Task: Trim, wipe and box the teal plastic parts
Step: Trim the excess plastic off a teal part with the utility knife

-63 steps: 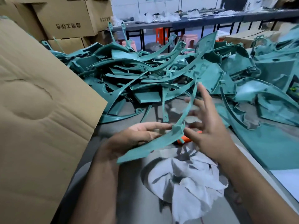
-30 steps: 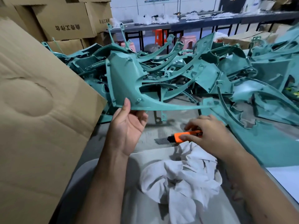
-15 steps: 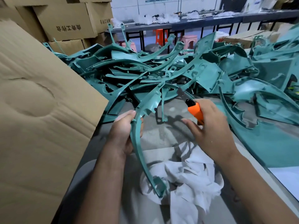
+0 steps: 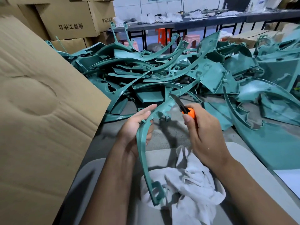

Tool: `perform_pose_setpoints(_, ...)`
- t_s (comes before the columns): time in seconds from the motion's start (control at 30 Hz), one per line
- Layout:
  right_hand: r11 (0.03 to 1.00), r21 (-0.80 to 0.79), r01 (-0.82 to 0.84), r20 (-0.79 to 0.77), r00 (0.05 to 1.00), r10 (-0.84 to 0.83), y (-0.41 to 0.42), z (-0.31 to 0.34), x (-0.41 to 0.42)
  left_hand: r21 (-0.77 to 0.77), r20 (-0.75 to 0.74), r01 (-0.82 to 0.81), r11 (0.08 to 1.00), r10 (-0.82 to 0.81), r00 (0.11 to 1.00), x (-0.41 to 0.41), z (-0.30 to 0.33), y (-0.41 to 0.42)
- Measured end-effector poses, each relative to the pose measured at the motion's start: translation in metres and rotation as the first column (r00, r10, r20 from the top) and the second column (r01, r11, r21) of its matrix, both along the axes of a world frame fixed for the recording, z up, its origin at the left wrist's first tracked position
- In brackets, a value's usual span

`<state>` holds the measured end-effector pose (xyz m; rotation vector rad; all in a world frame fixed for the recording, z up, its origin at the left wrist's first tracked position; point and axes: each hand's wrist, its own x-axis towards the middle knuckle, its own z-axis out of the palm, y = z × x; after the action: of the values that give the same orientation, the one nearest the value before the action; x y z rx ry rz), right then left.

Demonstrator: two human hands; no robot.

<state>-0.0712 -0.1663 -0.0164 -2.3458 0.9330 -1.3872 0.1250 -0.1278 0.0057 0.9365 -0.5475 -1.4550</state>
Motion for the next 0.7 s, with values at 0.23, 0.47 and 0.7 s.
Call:
perform_pose_setpoints(0.23, 0.994, 0.027, 0.105, -0.079, 0.992, -0.102, -0.005, -0.007, 0.008, 0.015, -0.332, 0.049, 0.999, -0.042, 0.942, -0.006, -0.002, 0.003)
perform_pose_setpoints(0.47, 0.994, 0.002, 0.109, -0.091, 0.99, -0.108, 0.002, -0.003, 0.007, -0.003, -0.421, 0.05, 0.999, -0.047, 0.906, -0.014, 0.0, 0.006)
perform_pose_setpoints(0.7, 0.999, -0.01, 0.046, -0.165, 0.985, -0.047, 0.007, -0.004, 0.011, 0.033, -0.515, 0.014, 0.999, 0.005, 0.857, -0.014, -0.001, 0.007)
